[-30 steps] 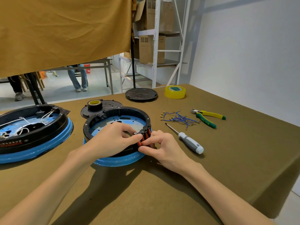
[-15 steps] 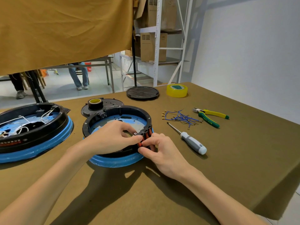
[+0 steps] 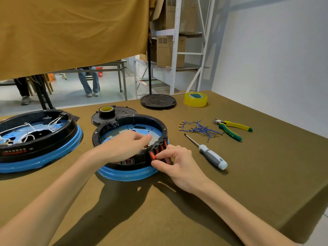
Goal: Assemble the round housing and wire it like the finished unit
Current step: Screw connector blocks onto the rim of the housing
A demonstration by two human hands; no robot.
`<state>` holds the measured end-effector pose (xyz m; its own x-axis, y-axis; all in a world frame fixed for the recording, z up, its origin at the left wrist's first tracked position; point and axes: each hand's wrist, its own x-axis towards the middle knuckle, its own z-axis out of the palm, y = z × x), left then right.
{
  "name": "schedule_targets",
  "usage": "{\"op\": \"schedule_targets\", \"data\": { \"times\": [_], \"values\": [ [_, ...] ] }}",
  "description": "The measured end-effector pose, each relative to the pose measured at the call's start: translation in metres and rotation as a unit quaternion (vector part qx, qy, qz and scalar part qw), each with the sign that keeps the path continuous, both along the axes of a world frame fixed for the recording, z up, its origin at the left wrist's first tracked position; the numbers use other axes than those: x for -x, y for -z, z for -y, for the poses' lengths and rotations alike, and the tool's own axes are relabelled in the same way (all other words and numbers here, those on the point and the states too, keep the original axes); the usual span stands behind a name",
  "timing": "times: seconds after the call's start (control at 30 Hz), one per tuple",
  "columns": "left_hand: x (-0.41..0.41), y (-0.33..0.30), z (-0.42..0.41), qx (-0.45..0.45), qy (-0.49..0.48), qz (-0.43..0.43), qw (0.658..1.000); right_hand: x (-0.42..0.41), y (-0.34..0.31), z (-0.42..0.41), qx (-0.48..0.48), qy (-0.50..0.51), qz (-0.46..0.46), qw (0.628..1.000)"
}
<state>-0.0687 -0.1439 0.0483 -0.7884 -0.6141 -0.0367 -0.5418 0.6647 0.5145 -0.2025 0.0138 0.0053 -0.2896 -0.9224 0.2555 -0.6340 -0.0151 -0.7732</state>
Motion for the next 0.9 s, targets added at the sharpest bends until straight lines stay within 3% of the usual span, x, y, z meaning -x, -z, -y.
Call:
{"op": "schedule_targets", "data": {
  "times": [0.6, 0.9],
  "values": [
    [0.003, 0.008, 0.008, -0.060, -0.017, -0.002, 0.998, 0.000, 0.001, 0.001, 0.011, 0.000, 0.008, 1.000],
    [0.002, 0.007, 0.009, -0.050, -0.003, 0.003, 0.999, -0.013, 0.006, 0.000, 0.065, 0.053, -0.144, 0.986]
  ]
}}
